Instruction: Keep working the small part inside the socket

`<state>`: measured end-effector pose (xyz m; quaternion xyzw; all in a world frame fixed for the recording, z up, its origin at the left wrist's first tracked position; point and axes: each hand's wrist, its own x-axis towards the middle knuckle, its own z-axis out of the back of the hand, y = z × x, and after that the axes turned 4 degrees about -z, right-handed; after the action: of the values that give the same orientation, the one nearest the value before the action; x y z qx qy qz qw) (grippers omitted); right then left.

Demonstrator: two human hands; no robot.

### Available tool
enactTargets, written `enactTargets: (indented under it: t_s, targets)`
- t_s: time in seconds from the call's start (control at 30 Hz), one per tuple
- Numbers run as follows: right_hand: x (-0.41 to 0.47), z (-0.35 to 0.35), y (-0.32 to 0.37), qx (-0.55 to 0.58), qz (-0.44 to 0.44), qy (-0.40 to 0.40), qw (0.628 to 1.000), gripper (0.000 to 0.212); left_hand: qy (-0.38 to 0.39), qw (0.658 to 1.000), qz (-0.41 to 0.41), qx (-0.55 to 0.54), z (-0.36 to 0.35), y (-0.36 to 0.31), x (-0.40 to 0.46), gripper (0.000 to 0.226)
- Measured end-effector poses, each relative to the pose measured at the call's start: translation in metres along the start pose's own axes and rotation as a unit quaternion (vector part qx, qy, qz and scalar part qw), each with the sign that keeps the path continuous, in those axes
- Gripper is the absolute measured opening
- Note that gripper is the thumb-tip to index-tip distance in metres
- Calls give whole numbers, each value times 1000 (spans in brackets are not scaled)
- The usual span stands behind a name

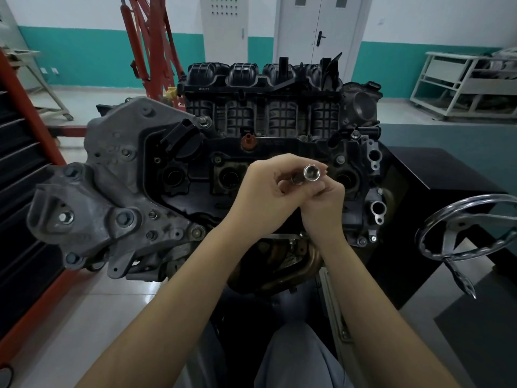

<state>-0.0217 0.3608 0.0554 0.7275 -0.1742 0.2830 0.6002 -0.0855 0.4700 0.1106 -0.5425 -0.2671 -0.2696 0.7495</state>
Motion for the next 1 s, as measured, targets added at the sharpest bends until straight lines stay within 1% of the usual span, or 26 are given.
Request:
enactTargets:
  t_s: [0.07,0.13,0.23,0.33,0.43,0.53,0.63,0.77,0.83,0.93,1.0]
  targets:
    - [0,-3,1,11,3,0,1000,26,-29,999,-7,32,-1,1,0,17]
    - [-1,-1,2,14,2,2,1000,24,-36,998,-15,52,-1,1,0,14]
    - [-1,3,1,-7,-1,24,1000,21,-2,1000,-3,26,2,1,-2,20]
    - [-1,3,1,-7,-8,16,1000,24,22,1000,9,-13,2,-1,-3,25]
    - [0,0,1,0,-4,6,1000,31,-14,1000,-4,2,1,-2,-4,24]
    - [-1,-1,1,10,-6,6,1000,26,-43,999,-22,22,1,0,-4,19]
    - [-1,1,0,-10,4,20,1000,24,-31,999,-18,18,3,2,-4,22]
    - [-1,1,0,-24,8,21,999,28,4,1000,-6,-12,4,2,-4,28]
    - [0,-1,-1,-13,5,4,1000,29,-8,1000,-15,-1,3,2,-3,26]
    - [0,-4,-2,14,1,-3,1000,23,-44,999,-27,16,2,2,-2,22]
    - [-1,-2,-2,11,8,3,1000,24,-40,999,-28,19,3,2,-2,21]
